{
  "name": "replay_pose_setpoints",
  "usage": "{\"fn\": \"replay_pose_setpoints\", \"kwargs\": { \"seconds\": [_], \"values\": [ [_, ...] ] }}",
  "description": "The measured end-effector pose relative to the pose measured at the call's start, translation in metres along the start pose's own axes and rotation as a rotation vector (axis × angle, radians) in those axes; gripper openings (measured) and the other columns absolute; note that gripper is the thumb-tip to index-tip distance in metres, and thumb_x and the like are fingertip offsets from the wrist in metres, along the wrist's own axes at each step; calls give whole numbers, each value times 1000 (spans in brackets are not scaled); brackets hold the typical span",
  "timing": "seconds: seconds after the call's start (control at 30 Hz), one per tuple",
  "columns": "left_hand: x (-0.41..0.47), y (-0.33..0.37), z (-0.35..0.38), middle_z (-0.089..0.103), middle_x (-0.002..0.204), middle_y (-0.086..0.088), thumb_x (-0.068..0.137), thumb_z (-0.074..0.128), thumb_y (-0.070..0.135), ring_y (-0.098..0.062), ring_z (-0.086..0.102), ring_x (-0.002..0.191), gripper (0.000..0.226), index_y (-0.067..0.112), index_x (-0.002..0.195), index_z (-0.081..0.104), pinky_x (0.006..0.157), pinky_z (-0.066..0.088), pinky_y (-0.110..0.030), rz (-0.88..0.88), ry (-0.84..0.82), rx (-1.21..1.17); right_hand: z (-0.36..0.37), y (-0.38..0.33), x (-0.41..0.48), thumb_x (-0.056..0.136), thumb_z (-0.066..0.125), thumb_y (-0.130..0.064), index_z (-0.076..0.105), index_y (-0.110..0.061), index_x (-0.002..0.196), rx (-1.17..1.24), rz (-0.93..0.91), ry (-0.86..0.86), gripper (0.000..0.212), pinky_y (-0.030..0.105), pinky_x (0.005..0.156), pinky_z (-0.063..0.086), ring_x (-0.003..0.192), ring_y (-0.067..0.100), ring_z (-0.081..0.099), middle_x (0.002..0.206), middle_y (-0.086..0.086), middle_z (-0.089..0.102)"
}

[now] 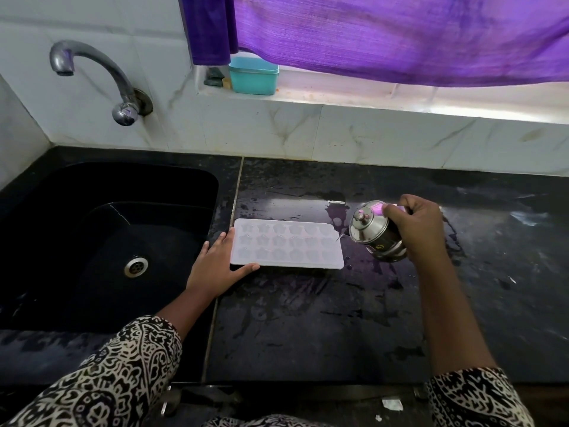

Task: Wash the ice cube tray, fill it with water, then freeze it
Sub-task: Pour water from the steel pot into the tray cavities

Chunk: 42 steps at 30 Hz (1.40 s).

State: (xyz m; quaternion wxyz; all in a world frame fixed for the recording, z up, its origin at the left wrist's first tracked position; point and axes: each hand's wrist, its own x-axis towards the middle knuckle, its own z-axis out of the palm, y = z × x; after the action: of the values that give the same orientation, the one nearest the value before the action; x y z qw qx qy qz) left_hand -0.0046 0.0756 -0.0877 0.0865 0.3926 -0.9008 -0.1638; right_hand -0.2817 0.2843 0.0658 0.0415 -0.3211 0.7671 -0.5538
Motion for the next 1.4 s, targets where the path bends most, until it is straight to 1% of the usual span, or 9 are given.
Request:
{"fn": "replay_pose_setpoints", "kwargs": {
  "seconds": [0.17, 0.27, 0.37, 0.53, 0.6, 0.73, 0.93, 1.23, 1.4],
  "values": [
    [1, 0, 0, 21, 162, -4, 68, 26, 91, -13, 13, 150, 119, 15, 157, 6, 121, 7, -39, 1, -1, -7, 1, 4, 0, 75, 66, -12, 39, -21, 52, 72, 60, 26, 37, 25, 53, 40, 50, 10, 38, 51, -4, 40],
    [0, 0, 0, 22, 162, -4, 67, 26, 91, -13, 14, 150, 119, 15, 157, 6, 121, 7, -39, 1, -3, -11, 3, 10, 1, 75, 66, -12, 43, -22, 53, 221, 194, 74, 33, 27, 54, 43, 54, 14, 44, 54, -1, 45],
    [1, 0, 0, 22, 162, -4, 68, 27, 90, -13, 14, 150, 119, 15, 157, 6, 121, 7, -39, 1, -1, -7, 9, 13, -1, 76, 65, -9, 46, -21, 48, 393, 291, 121, 36, 18, 46, 40, 44, 5, 42, 45, -9, 47],
    [1, -1, 0, 23, 161, -4, 68, 28, 91, -13, 14, 150, 118, 15, 157, 6, 121, 7, -39, 4, -1, -17, 25, 16, -7, 76, 63, -3, 51, -17, 59, 612, 429, 179, 25, 23, 52, 45, 53, 11, 52, 57, 1, 56],
    [0, -1, 0, 23, 162, -4, 68, 27, 91, -13, 13, 150, 119, 15, 157, 5, 121, 6, -38, 3, -4, -15, 34, 11, -7, 79, 61, 1, 54, -14, 61, 731, 463, 211, 24, 20, 52, 47, 50, 8, 54, 50, -5, 58],
    [0, 0, 0, 22, 162, -3, 67, 26, 92, -12, 13, 150, 120, 16, 157, 5, 121, 6, -38, 0, -4, -15, 54, -6, 1, 83, 57, 2, 54, -10, 67, 907, 490, 222, 20, 14, 41, 41, 36, 1, 45, 39, -9, 50],
    [0, 1, -2, 21, 162, -1, 66, 25, 93, -10, 11, 150, 120, 17, 157, 5, 121, 5, -36, -12, -6, -28, 97, -25, 31, 84, 56, 3, 48, -12, 63, 1003, 485, 105, 27, 15, 42, 39, 36, 2, 43, 38, -10, 46],
    [2, -2, 1, 17, 163, 4, 70, 29, 91, -8, 8, 150, 116, 20, 157, 3, 121, 2, -35, -12, -19, -28, 175, 1, 71, 83, 51, 3, 43, -12, 57, 975, 638, 113, 31, 19, 40, 28, 33, 4, 32, 35, -8, 37],
    [3, -4, 2, 16, 163, 3, 71, 32, 90, -8, 7, 150, 115, 19, 157, 3, 120, -1, -33, -7, -21, -39, 203, 19, 74, 82, 52, 3, 46, -12, 58, 985, 705, 123, 28, 14, 36, 31, 31, 2, 37, 35, -9, 42]
  ]
}}
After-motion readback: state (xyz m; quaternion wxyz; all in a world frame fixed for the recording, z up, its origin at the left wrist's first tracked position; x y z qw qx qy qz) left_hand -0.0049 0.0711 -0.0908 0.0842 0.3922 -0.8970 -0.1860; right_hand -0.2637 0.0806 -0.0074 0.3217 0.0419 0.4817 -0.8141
